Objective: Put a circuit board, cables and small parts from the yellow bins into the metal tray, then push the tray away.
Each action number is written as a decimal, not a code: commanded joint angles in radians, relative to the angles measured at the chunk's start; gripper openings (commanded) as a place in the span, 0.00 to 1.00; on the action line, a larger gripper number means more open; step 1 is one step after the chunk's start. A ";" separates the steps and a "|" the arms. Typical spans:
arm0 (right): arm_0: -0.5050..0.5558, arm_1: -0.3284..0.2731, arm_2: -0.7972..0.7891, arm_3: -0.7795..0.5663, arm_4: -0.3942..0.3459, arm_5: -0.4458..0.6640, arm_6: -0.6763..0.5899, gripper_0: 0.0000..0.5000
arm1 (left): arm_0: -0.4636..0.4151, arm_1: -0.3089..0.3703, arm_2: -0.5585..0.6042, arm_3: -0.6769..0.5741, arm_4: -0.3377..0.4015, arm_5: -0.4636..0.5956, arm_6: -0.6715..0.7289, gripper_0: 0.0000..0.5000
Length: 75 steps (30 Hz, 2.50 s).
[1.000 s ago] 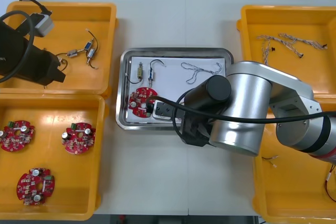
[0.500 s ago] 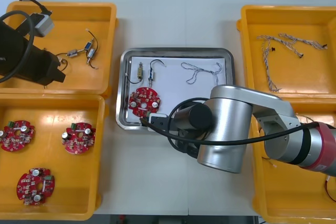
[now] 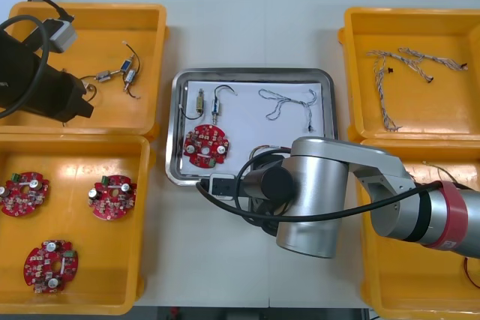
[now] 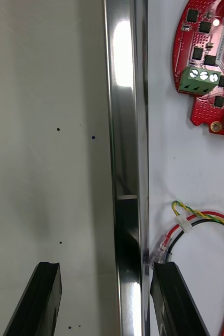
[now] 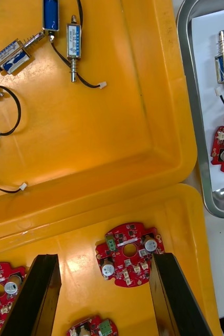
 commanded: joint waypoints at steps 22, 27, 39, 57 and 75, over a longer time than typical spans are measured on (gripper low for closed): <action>-0.053 0.072 0.050 0.063 0.034 -0.028 -0.030 0.00 | 0.016 0.041 0.030 -0.032 0.004 0.006 -0.009 1.00; -0.059 0.065 0.050 0.063 0.042 -0.031 -0.023 0.00 | 0.016 0.041 0.030 -0.032 0.004 0.006 -0.009 1.00; -0.093 0.014 0.048 0.063 0.067 -0.112 -0.021 0.00 | 0.016 0.041 0.030 -0.032 0.004 0.006 -0.009 1.00; -0.160 -0.001 0.050 0.166 0.071 -0.211 -0.009 0.00 | 0.016 0.041 0.030 -0.032 0.004 0.006 -0.009 1.00; -0.252 -0.024 0.050 0.209 0.054 -0.244 0.010 0.00 | 0.016 0.041 0.030 -0.032 0.004 0.006 -0.009 1.00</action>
